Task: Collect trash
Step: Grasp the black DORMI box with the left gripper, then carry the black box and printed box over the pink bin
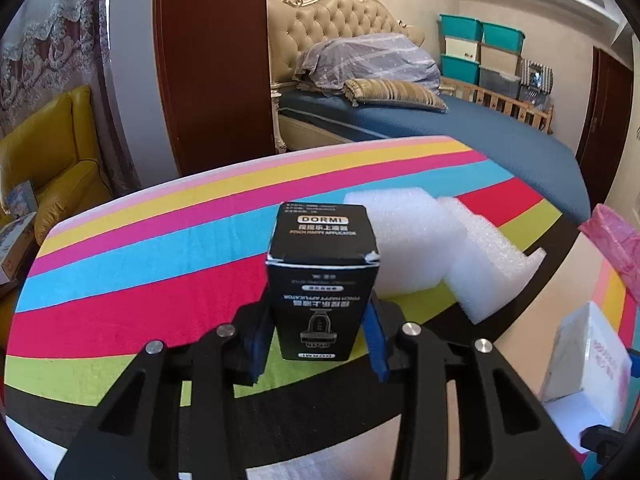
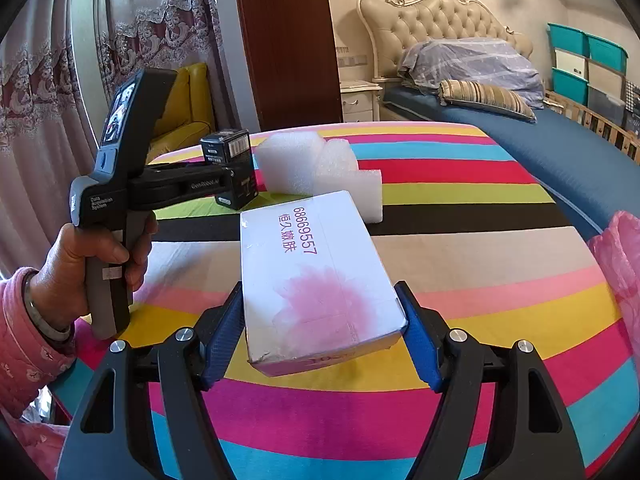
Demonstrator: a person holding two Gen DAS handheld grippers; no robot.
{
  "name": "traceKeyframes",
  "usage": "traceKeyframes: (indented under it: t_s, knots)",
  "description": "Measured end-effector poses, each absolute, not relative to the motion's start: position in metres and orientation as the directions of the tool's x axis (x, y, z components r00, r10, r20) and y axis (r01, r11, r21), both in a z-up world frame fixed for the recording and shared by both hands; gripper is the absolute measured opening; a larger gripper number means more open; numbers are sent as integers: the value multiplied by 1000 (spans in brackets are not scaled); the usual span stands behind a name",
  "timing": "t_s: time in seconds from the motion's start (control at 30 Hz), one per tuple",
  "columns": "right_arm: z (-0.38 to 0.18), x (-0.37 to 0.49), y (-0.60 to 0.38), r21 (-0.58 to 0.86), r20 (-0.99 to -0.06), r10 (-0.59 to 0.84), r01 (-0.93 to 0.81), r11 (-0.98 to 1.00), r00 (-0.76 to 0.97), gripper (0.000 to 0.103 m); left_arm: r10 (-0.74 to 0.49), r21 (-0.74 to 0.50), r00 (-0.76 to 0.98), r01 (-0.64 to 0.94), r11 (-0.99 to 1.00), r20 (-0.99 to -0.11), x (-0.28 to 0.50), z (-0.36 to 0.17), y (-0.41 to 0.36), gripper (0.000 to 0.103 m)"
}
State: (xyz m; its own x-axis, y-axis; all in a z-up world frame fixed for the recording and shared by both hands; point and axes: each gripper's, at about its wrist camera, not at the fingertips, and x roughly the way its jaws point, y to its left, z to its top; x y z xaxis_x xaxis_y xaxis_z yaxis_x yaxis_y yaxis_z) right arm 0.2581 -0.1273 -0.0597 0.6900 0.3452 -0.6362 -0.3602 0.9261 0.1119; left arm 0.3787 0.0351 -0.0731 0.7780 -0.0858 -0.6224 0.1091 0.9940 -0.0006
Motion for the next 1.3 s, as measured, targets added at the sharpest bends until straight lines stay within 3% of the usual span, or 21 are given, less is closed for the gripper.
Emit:
traceKeyframes:
  t_s: [0.67, 1.3]
  knots:
    - [-57, 256, -146, 130, -604, 322, -308, 942, 729, 69, -145, 0, 795, 179, 984, -590, 307, -60, 18, 39]
    - [-54, 254, -187, 170, -559, 257, -195, 966, 788, 69, -229, 31, 775, 305, 952, -589, 291, -57, -27, 39]
